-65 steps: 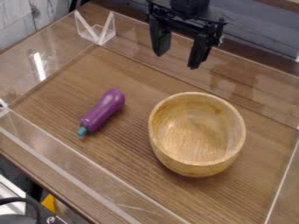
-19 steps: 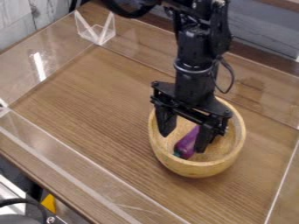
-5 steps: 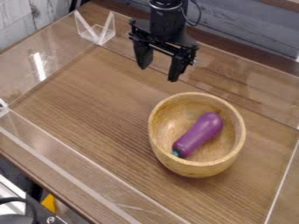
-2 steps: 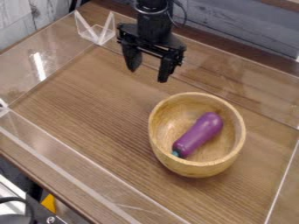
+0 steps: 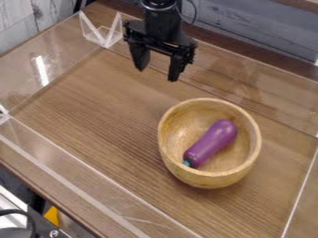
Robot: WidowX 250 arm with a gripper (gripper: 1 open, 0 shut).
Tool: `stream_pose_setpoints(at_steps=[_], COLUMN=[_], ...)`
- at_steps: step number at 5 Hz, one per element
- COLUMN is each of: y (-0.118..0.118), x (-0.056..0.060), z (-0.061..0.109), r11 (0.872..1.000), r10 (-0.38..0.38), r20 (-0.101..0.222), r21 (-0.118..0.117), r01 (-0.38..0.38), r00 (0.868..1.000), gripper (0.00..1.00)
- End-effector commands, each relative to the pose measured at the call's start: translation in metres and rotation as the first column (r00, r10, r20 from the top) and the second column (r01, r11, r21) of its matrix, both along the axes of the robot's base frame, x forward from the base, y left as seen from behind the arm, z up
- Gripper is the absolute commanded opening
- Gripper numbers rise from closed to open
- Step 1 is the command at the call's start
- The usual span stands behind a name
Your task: Put the purple eggplant in the brown bowl
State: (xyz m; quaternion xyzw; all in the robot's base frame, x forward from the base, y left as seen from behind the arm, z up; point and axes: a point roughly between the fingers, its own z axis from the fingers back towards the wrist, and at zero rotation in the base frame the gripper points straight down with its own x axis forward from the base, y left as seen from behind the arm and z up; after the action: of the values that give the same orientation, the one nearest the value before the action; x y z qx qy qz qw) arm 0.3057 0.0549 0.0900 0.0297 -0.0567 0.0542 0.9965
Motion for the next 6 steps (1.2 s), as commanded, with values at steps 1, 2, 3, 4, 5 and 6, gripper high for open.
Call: stream_pose_setpoints(at_steps=[1, 2, 3, 4, 5, 6], y=[0.006, 0.009, 0.012, 0.014, 0.008, 0.009], x=[0.01, 0.012, 0.016, 0.014, 0.013, 0.013], z=[0.03, 0.046, 0.057, 0.052, 0.045, 0.038], r11=[0.998, 0.997, 0.995, 0.999, 0.999, 1.0], r10=[-0.054, -0.078, -0.099, -0.046, -0.037, 0.001], r20=[0.089, 0.122, 0.136, 0.14, 0.137, 0.141], r21=[0.015, 0.017, 0.025, 0.025, 0.028, 0.023], r01=[0.053, 0.077, 0.096, 0.043, 0.033, -0.004], r00=[0.995, 0.989, 0.986, 0.989, 0.99, 0.99], gripper=[1.0, 1.0, 0.0, 1.0, 0.0, 1.0])
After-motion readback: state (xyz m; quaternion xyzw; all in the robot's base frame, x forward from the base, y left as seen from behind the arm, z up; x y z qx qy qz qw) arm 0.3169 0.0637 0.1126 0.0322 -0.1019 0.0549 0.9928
